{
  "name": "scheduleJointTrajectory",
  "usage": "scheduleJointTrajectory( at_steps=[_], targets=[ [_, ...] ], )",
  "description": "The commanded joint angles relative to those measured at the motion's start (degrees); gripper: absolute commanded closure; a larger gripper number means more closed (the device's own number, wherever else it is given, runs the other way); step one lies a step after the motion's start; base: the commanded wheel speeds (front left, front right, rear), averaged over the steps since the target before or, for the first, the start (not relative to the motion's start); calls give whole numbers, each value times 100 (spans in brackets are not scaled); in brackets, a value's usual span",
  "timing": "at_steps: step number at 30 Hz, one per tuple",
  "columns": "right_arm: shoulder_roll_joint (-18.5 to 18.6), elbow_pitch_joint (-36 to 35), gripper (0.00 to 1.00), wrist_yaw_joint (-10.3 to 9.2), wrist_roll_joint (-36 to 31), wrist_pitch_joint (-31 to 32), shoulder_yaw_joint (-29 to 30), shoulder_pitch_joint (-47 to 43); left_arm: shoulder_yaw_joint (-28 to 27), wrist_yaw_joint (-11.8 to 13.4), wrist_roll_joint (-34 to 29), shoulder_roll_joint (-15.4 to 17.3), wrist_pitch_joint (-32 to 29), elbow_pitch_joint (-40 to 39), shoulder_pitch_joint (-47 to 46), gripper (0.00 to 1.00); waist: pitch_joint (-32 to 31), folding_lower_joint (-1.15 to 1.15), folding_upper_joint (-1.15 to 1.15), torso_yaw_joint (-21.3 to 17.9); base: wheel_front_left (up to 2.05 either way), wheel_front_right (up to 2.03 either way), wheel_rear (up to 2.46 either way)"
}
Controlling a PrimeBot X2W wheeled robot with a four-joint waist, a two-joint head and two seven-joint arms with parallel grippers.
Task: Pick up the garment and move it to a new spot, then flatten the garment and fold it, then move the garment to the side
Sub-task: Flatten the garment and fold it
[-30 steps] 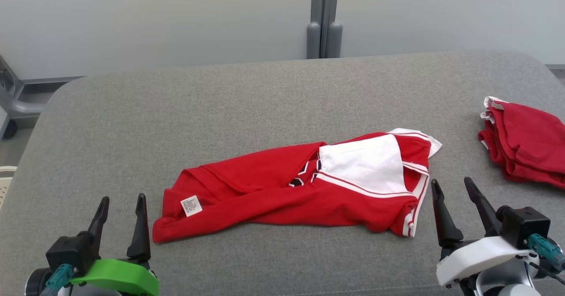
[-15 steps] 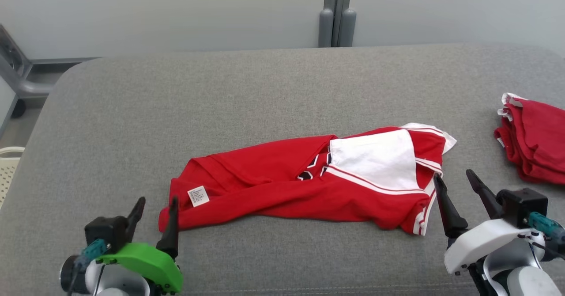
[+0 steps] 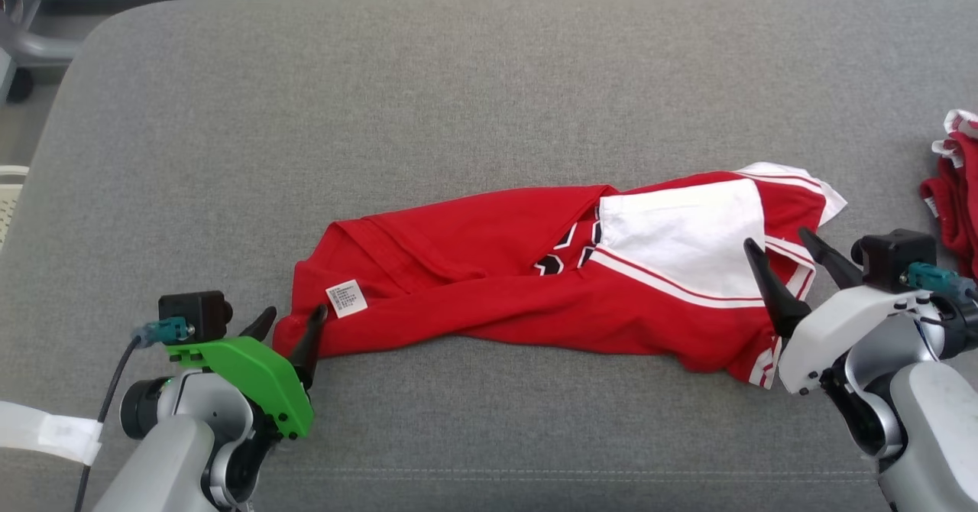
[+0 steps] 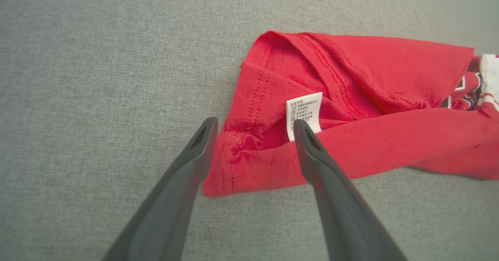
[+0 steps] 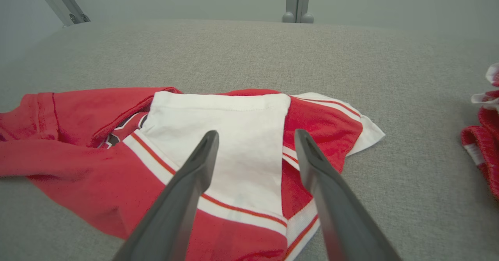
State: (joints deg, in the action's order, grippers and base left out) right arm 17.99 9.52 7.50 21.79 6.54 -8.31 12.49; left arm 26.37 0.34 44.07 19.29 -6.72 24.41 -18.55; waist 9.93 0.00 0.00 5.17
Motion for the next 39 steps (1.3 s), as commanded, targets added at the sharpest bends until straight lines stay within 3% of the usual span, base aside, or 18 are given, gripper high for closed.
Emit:
scheduleJointTrajectory(
  at_steps=[1,10,23,25,26,28,29,39],
  targets=[
    [97,120,0,-3,152,43,-83,212,-43,-62,99,24,-71,102,-191,0,312,0,0,51,0,0,0],
    [402,695,0,-3,529,125,-470,1007,-83,-328,331,43,-306,410,-541,0,594,0,0,99,0,0,0],
    [539,1270,0,-3,1060,-12,-780,1446,-98,-427,538,98,-503,197,-440,5,706,0,0,185,0,0,0],
    [566,1343,0,-3,1131,-55,-823,1500,-108,-417,600,106,-556,108,-395,18,725,0,0,200,0,0,0],
    [568,1378,0,-3,1170,-80,-838,1525,-104,-410,613,112,-583,74,-376,33,732,0,0,208,0,0,0],
    [578,1427,56,-3,1197,-152,-921,1565,-98,-395,659,122,-632,26,-340,74,741,0,0,217,0,0,0],
    [567,1457,100,-3,1224,-196,-949,1586,-99,-394,667,128,-642,-6,-328,100,743,0,0,217,0,0,0],
    [649,897,100,-3,1346,-1089,-713,1481,-286,-307,548,290,-210,-656,-305,100,635,0,0,149,0,0,0]
  ],
)
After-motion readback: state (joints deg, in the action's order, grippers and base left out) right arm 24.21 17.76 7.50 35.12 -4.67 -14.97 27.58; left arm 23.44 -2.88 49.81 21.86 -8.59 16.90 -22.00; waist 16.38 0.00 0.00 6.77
